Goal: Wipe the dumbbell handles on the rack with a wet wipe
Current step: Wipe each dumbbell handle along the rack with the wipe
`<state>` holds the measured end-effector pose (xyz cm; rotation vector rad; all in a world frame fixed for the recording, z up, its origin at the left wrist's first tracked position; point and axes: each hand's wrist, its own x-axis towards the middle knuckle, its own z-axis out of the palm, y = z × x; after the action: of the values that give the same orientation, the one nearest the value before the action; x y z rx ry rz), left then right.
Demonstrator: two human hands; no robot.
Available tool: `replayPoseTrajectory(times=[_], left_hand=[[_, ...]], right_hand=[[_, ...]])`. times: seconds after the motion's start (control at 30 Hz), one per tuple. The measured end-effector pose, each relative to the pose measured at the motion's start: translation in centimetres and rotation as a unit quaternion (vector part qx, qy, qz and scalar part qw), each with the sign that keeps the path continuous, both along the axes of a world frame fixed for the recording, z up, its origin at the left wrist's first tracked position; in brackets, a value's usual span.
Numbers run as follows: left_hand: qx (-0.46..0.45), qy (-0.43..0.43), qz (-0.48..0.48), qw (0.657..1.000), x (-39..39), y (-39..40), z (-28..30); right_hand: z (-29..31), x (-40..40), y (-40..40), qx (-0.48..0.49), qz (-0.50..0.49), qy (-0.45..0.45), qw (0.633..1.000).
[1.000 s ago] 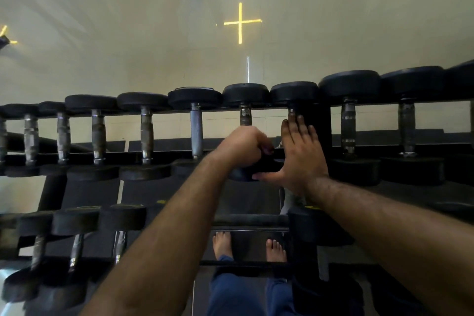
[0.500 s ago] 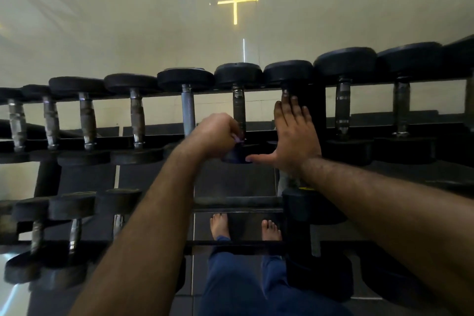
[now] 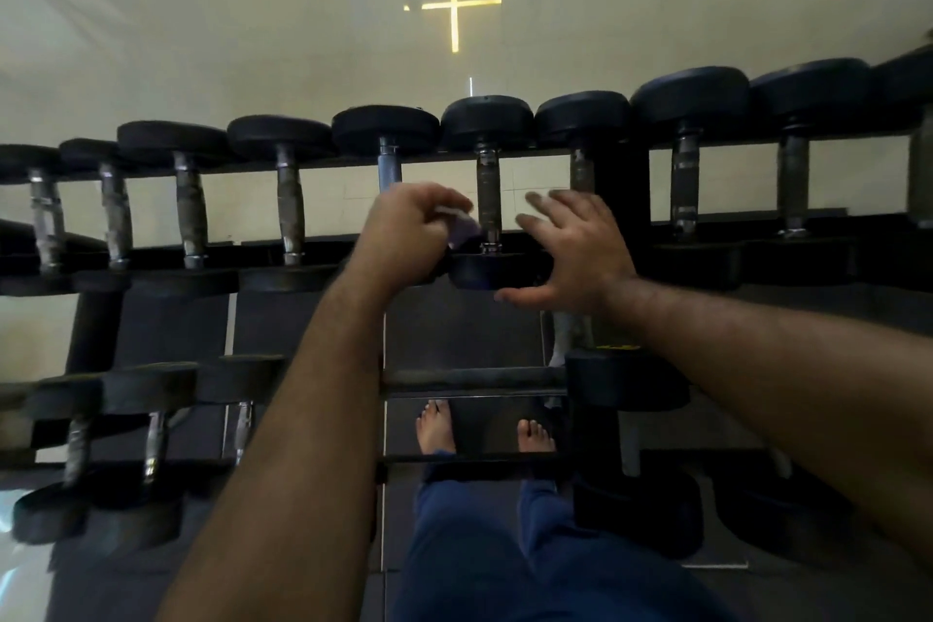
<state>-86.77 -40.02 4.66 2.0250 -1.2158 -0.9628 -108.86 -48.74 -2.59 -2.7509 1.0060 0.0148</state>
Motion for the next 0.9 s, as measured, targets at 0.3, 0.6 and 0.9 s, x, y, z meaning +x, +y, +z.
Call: replayPoseTrajectory(times=[0.3,0.6,0.9], left_hand=[[-0.097,0.206,0.332,0.915,2.6,1.3,0.8],[-0.075,0.201,0.289,0.933,2.4,1.0,0.6],[-0.08,0.221,0.281,0.93,0.8,-1.5,-0.3]], right_hand=[[3.8,14.0,4.0,0.098,-0.002,0.329,0.939],[1.4,11.8,3.7,0.052,-0.006,0.175,0.983],[-1.1,5.8,2.6,0.29,-0.101,-0.026,0.951]])
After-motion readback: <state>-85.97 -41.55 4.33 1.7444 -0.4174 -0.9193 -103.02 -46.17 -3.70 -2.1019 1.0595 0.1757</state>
